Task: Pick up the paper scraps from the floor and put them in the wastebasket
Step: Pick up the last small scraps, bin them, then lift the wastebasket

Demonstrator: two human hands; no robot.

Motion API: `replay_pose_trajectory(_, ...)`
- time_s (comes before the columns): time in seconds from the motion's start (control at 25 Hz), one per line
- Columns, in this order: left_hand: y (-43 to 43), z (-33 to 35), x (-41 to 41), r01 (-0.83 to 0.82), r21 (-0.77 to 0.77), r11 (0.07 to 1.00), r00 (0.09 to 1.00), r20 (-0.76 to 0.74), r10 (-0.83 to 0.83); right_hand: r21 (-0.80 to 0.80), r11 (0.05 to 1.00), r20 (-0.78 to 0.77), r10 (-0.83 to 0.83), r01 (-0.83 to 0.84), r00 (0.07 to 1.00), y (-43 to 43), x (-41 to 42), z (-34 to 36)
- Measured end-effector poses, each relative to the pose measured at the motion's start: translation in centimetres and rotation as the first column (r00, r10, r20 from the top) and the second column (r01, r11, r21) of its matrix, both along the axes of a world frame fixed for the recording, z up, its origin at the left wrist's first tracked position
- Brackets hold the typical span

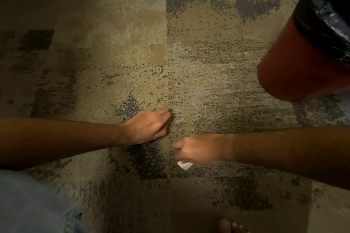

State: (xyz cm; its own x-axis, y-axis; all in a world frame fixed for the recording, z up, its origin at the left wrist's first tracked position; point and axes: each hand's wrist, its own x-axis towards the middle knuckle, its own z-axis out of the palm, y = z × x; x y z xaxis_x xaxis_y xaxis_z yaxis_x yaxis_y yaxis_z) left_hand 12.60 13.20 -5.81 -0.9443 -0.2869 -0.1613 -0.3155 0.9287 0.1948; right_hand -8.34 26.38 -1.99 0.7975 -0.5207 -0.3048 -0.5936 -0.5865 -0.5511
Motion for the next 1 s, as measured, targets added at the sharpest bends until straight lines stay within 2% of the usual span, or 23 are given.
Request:
replay_pose_trajectory(0.08, 0.3, 0.3, 0.0, -0.015, 0.052, 0.999, 1.000, -0.013, 0.016, -0.030, 0.997, -0.035, 0.073, -0.074, 0.997, 0.7, -0.1, 0.0)
replay_pose_trajectory(0.2, 0.8, 1.1, -0.3, -0.047, 0.178, 0.983, 0.999, -0.009, 0.049, -0.187, 0.967, -0.126, 0.152, -0.174, 0.980, 1.7, 0.2, -0.4)
replay_pose_trajectory(0.32, 0.8, 1.9, -1.0, -0.141, 0.303, 0.942, 0.988, -0.021, 0.155, -0.190, 0.975, -0.096, 0.097, -0.114, 0.991, 1.9, 0.4, -0.2)
replay_pose_trajectory(0.4, 0.6, 2.6, -2.3, -0.223, 0.410, 0.884, 0.958, -0.078, 0.277, -0.141, 0.990, -0.030, -0.013, 0.009, 0.999, 1.4, -0.3, 1.0)
replay_pose_trajectory(0.48, 0.5, 3.9, -4.2, -0.318, 0.522, 0.791, 0.895, -0.109, 0.432, -0.087, 0.974, 0.049, -0.206, 0.209, 0.977, 0.3, -1.6, 2.5)
replay_pose_trajectory(0.52, 0.4, 4.6, -5.4, -0.372, 0.591, 0.716, 0.850, -0.092, 0.518, -0.069, 0.945, 0.075, -0.314, 0.319, 0.946, -0.4, -2.5, 3.3)
replay_pose_trajectory(0.64, 0.4, 6.9, -9.1, -0.446, 0.779, 0.441, 0.701, -0.003, 0.713, 0.009, 0.788, 0.102, -0.613, 0.616, 0.783, -2.3, -5.6, 6.0)
replay_pose_trajectory(0.72, 0.4, 9.1, -11.8, -0.388, 0.858, 0.337, 0.664, 0.006, 0.748, 0.043, 0.688, 0.150, -0.721, 0.724, 0.676, -3.3, -7.5, 8.4)
replay_pose_trajectory(0.88, -1.4, 15.5, -17.0, -0.196, 0.918, 0.345, 0.619, -0.157, 0.770, 0.163, 0.596, 0.252, -0.795, 0.786, 0.551, -5.3, -11.6, 16.6)
replay_pose_trajectory(1.0, -3.4, 20.4, -20.2, -0.083, 0.885, 0.458, 0.606, -0.320, 0.729, 0.204, 0.519, 0.432, -0.808, 0.830, 0.400, -5.2, -15.8, 24.3)
